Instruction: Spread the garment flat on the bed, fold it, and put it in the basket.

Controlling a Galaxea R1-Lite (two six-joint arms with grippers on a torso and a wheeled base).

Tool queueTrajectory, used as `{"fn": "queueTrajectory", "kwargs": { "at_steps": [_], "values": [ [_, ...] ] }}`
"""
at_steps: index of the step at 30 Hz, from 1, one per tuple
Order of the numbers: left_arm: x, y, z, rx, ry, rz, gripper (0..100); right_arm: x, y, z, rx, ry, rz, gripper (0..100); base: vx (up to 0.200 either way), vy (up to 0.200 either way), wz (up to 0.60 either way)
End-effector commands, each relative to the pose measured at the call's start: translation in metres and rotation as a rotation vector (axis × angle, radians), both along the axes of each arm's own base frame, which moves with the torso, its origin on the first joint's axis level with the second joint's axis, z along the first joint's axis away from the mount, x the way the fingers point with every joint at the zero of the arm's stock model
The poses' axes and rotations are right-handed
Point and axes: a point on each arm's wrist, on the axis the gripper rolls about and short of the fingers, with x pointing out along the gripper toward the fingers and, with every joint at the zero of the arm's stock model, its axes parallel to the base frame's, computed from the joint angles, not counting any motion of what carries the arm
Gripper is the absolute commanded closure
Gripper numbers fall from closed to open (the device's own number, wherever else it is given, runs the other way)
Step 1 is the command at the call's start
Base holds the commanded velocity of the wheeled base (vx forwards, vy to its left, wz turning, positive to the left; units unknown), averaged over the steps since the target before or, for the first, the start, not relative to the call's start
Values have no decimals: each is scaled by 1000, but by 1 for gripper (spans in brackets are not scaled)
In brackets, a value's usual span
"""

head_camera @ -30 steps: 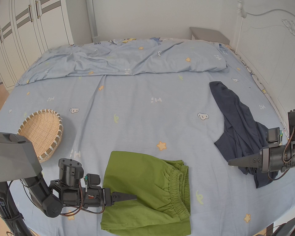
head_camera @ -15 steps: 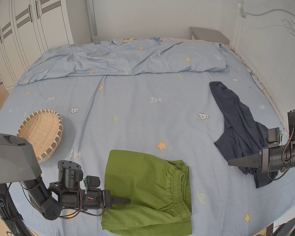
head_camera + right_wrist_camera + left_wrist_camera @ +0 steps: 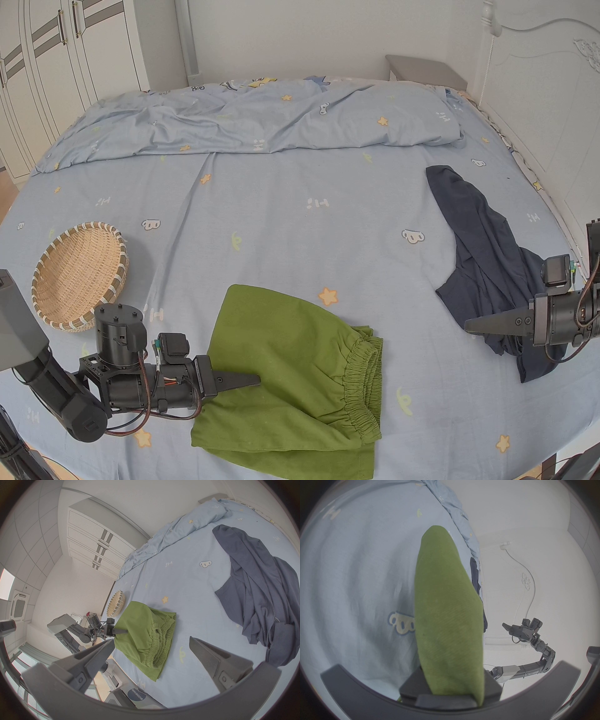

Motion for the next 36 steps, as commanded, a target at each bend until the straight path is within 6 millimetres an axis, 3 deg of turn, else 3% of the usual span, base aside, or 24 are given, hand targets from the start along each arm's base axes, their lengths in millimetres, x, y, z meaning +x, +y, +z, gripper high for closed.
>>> {"fn": "queueTrajectory", "kwargs": {
  "at_steps": [1, 7, 21, 31, 36],
  "values": [
    [-2, 4, 14, -8, -20, 14, 100, 1, 4, 7, 2, -24, 12, 0, 0, 0, 0],
    [-3, 6, 22, 16, -4, 9, 100, 3, 3, 3, -6, -13, 7, 0, 0, 0, 0],
    [0, 7, 19, 75, -91, -28, 100, 3, 5, 0, -7, 0, 15, 0, -43, 0, 0],
    [11, 15, 27, 71, -132, 10, 100, 3, 4, 0, -7, 2, 14, 0, 0, 0, 0],
    [13, 16, 28, 84, -94, 12, 100, 3, 5, 0, -7, 2, 15, 0, 0, 200, 0]
  ]
}}
